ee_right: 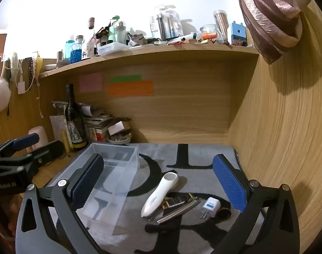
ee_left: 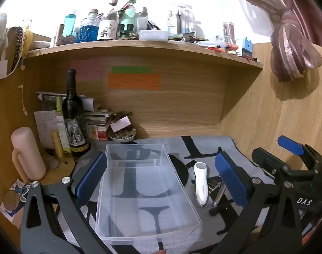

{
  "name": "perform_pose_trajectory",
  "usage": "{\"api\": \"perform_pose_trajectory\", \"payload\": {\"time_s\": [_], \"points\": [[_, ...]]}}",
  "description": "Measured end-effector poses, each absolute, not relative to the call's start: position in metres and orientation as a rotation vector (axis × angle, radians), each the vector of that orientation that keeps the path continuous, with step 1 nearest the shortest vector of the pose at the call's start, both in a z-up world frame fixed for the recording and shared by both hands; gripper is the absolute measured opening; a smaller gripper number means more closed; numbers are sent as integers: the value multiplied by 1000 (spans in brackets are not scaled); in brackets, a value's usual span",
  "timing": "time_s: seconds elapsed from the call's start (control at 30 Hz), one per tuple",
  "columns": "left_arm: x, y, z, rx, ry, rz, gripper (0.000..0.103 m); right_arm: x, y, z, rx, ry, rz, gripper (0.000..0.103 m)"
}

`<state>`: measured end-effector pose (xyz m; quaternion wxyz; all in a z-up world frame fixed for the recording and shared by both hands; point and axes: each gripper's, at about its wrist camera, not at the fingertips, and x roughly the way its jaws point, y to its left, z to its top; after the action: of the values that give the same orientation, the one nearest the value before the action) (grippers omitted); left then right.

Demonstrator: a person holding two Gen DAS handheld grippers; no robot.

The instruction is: Organize rigid objects

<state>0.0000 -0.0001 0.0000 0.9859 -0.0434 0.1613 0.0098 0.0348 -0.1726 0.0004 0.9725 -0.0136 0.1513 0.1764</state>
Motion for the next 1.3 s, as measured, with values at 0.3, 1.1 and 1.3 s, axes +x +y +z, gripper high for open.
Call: {"api": "perform_pose_trajectory", "payload": {"time_s": [0.3, 1.1, 1.3], "points": [[3, -6, -2, -35, 328, 28, 103, 33, -174, 1, -24, 303, 359, 103], [-2, -2, 1, -63, 313, 29, 103, 29, -167, 6, -32, 292, 362, 103], [-2, -2, 1, -64, 313, 28, 103, 29, -167, 6, -32, 291, 362, 103]]}}
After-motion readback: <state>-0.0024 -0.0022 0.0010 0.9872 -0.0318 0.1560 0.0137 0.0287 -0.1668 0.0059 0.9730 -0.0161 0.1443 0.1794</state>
